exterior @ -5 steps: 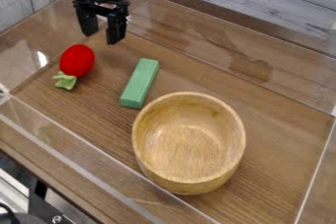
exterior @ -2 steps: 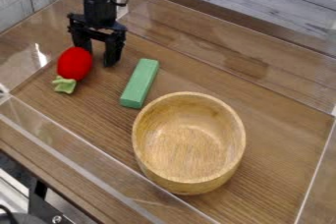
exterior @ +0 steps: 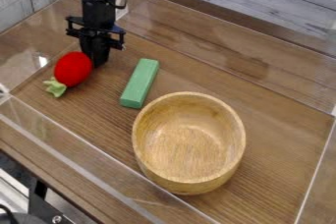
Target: Move the red object to the right side of the table
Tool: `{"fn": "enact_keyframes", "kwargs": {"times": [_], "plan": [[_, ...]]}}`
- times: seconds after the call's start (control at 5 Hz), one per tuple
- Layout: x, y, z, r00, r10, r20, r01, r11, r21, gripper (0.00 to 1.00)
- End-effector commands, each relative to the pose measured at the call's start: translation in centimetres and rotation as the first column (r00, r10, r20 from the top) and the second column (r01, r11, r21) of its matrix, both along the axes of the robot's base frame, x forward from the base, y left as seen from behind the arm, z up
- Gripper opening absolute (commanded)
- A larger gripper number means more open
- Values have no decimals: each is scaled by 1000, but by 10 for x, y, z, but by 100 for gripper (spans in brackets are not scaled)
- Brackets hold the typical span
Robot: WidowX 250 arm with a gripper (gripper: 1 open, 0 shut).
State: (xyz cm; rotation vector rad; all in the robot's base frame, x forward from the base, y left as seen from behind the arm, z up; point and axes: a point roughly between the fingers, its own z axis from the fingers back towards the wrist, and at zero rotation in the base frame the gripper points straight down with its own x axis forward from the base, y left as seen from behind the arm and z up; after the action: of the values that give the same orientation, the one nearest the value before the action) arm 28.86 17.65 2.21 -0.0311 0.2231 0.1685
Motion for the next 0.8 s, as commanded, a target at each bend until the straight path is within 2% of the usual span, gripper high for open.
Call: {"fn": "enact_keyframes", "kwargs": {"times": [0.0,0.2,0.4,0.6], "plan": [[22,-6,66,992,9,125,-18,997,73,0],[30,-23,91,984,-9,178,-5,997,81,0],[18,-13,79,986,6,167,-20,997,81,100],[3,0,71,988,49,150,-62,995,83,100]]}}
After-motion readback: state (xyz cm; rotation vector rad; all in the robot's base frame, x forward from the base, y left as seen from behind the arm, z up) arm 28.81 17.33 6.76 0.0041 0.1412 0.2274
